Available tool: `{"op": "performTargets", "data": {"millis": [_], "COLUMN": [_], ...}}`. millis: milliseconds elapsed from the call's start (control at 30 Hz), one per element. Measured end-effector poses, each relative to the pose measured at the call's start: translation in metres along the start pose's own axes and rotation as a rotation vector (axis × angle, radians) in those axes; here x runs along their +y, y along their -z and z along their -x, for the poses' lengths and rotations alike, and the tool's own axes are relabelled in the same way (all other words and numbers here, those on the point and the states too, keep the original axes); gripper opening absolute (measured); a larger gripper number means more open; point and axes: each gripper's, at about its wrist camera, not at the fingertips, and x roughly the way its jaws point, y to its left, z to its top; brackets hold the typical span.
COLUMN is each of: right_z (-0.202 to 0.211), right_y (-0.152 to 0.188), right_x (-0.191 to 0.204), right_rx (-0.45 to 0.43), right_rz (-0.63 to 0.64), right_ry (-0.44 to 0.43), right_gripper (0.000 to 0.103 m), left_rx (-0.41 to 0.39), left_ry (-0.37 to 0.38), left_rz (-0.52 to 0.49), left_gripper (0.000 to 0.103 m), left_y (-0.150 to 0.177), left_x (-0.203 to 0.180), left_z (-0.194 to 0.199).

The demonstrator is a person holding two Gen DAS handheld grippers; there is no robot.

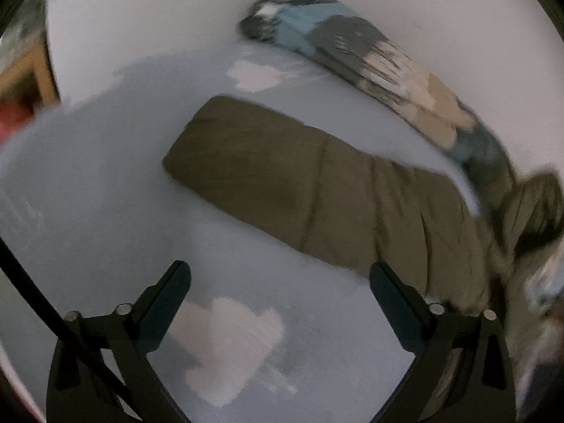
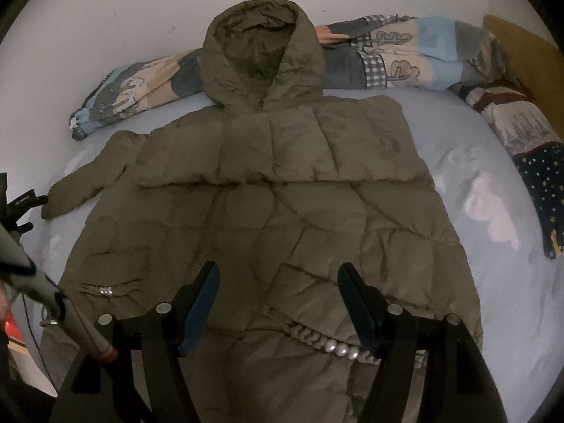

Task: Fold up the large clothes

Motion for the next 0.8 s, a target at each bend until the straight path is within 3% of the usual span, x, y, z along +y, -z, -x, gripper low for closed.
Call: {"op": "performTargets", "data": {"millis": [167, 533, 800], "right_z": [-0.007, -0.016, -0.021], "right_y": [0.002, 0.001, -0.001], "right_x": [-0.004, -0.003, -0.009], "right_rx": [0.018, 0.037, 0.039], "right_rz": [-0.010, -0.001, -0.017], "right_ry": [0.010, 0.014, 0.027], "right_gripper": [0.074, 0.074, 0.074], "left_rx": [0.055, 0.004, -0.046], "left_ry": [0.153, 0.193, 0.293], "left_rz": [0.239, 0.411, 0.549], "left_gripper": [0.059, 0.058, 0.058], "left_y": [-0.017, -0.033, -0.044], "left_x": [0.057, 0.092, 0.103], "left_z": [-0.024, -0.049, -0.066]}}
